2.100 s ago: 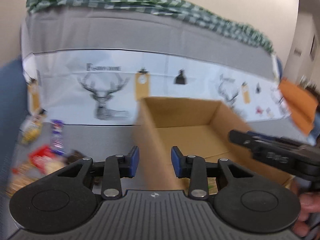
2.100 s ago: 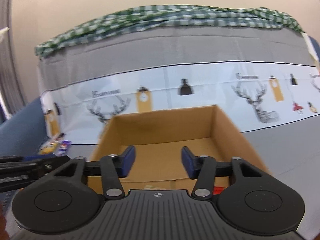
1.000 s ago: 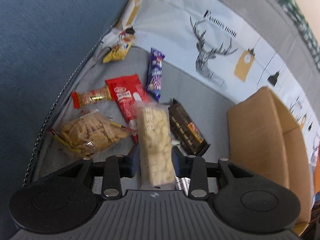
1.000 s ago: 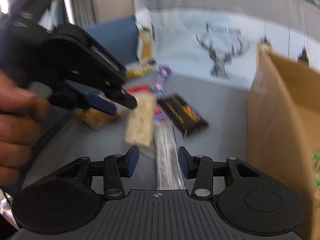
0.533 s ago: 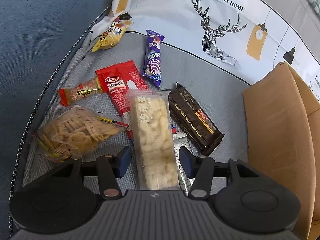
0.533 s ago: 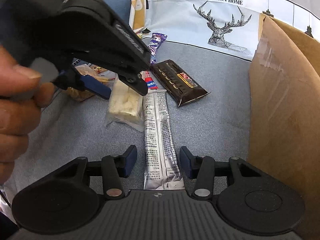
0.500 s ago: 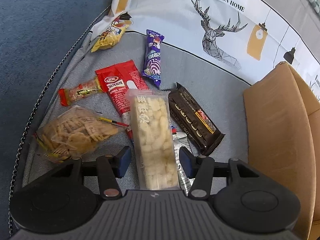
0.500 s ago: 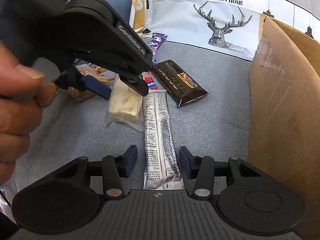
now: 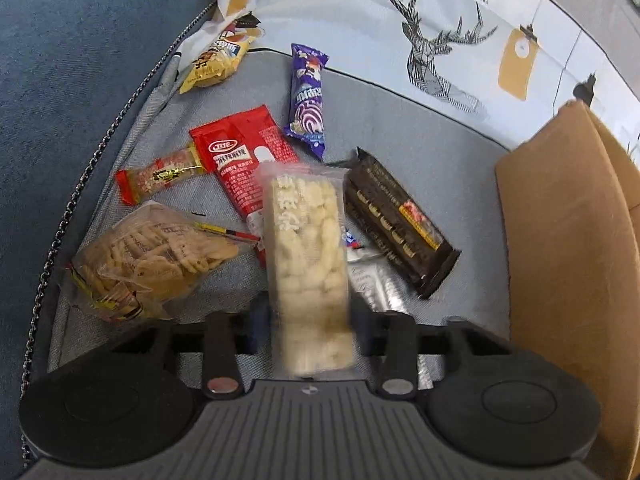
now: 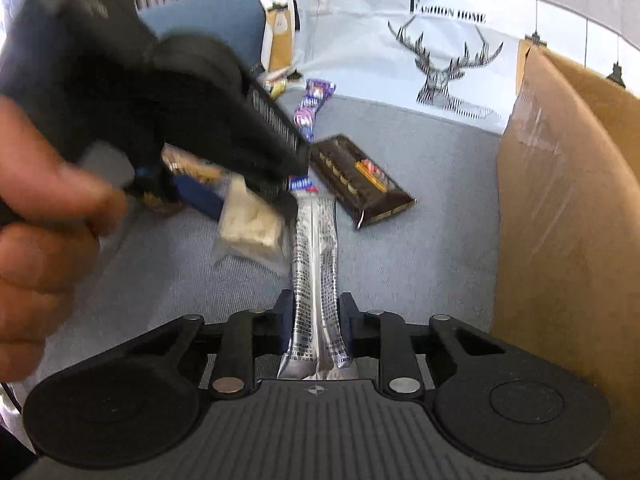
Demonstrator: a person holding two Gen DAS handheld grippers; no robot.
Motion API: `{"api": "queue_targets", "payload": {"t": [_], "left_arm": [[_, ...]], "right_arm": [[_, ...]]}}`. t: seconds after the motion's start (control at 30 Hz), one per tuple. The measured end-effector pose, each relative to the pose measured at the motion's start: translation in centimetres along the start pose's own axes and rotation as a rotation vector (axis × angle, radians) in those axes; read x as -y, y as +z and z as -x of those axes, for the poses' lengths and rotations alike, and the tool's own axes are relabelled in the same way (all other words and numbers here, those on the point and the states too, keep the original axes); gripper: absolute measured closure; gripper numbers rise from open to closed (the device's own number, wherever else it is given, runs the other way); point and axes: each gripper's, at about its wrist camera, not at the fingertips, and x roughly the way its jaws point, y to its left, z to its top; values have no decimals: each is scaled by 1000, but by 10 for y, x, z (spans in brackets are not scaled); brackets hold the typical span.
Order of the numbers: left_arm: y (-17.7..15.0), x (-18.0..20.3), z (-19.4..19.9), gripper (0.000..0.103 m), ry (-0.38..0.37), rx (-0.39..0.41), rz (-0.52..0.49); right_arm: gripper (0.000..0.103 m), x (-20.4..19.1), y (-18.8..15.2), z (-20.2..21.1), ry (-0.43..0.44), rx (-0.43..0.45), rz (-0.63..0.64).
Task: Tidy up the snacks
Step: 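Move both tools back to the snack pile, left tool over the white nougat bar, then grasp the white nougat bar with the left tool while the right tool grasps the silver stick pack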
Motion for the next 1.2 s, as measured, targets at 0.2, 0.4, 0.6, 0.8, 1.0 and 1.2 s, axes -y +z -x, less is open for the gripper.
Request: {"api": "queue_targets", "payload": {"t": [0.2,0.4,0.6,0.8,1.0,1.2], "left_arm": [[-14,-9,14,62,-2,-33,0],[-15,-6,7,60,35,-60,-46],[-16,2,6,62,64,-44,-107],[-17,-8,36,63,0,39,-41],[-22,-11,70,64,-27,120,5],[-25,-12,97,64,-48,193,33]], "right_arm": [[75,-1,-1,-1,-22,-22,4],[67,-3,-2,-6,-39,-44,2],[79,-3,-3,-6,-30,-23,31],[90,-2,0,15,-33,71,31],[95,-3,2,45,-49,162,43],[103,-4,9,78,-52,251,78]]}}
